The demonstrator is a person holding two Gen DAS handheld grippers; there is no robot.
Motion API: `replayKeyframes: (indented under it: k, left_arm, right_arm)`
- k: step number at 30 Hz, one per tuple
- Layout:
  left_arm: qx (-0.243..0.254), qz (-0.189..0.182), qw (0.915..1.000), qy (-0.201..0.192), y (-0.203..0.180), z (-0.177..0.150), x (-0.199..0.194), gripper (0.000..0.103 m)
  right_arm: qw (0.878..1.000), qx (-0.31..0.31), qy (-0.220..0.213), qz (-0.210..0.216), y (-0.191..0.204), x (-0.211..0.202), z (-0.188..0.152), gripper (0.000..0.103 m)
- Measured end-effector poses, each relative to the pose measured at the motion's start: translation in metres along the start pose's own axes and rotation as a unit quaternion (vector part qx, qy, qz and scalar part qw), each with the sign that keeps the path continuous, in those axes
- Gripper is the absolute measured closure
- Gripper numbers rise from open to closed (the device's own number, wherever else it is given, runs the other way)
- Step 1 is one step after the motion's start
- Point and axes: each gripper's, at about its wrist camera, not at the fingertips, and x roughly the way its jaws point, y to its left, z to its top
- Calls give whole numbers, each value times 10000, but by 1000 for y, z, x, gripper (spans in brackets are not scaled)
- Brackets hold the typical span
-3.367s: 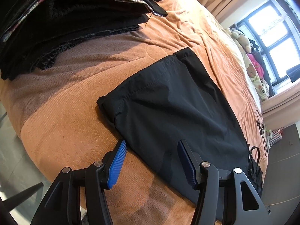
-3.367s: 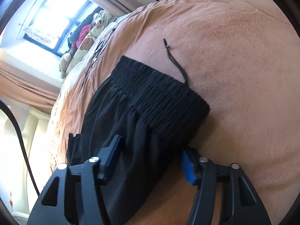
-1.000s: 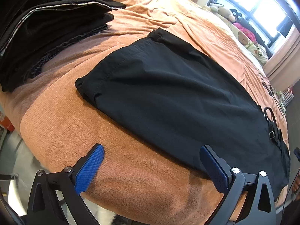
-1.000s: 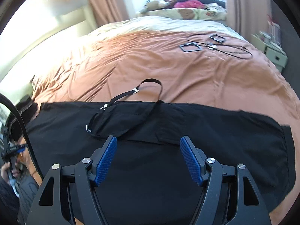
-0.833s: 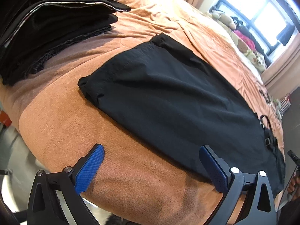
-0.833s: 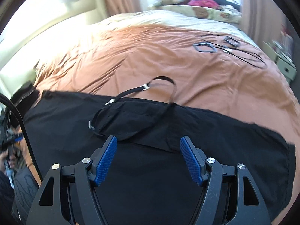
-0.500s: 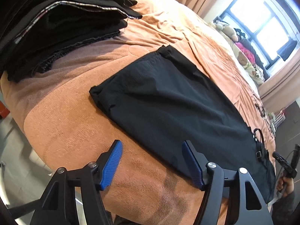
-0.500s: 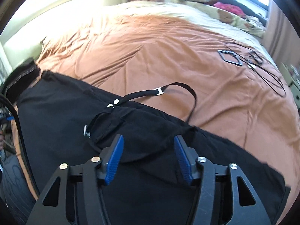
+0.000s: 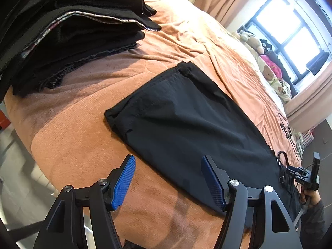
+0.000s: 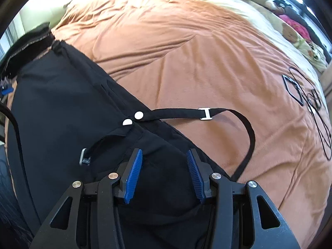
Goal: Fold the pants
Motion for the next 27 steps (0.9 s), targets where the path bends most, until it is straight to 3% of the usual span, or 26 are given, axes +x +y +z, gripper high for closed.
replayKeyframes:
  k: [3, 8, 10, 20, 27]
  left_arm:
    - [-36, 36, 10000, -11, 3, 1, 0, 35]
    - [-62, 54, 10000, 13, 6, 1, 2, 35]
    - [-77, 53, 10000, 33, 7, 1, 3, 35]
    - [-211, -53, 9998, 17, 11, 4, 0, 35]
    - [-561, -217, 9982, 24, 24, 7, -3, 35]
  right_arm:
    - [9997, -128, 219, 31, -2, 14, 8, 62]
    - [9966, -482, 637, 222, 7, 34, 18, 90]
    - [9963, -568, 651, 37, 9, 37, 23, 103]
    - [9977, -319, 252, -534, 11, 32, 43, 103]
    - [9967, -153, 388, -691, 23, 65, 36, 103]
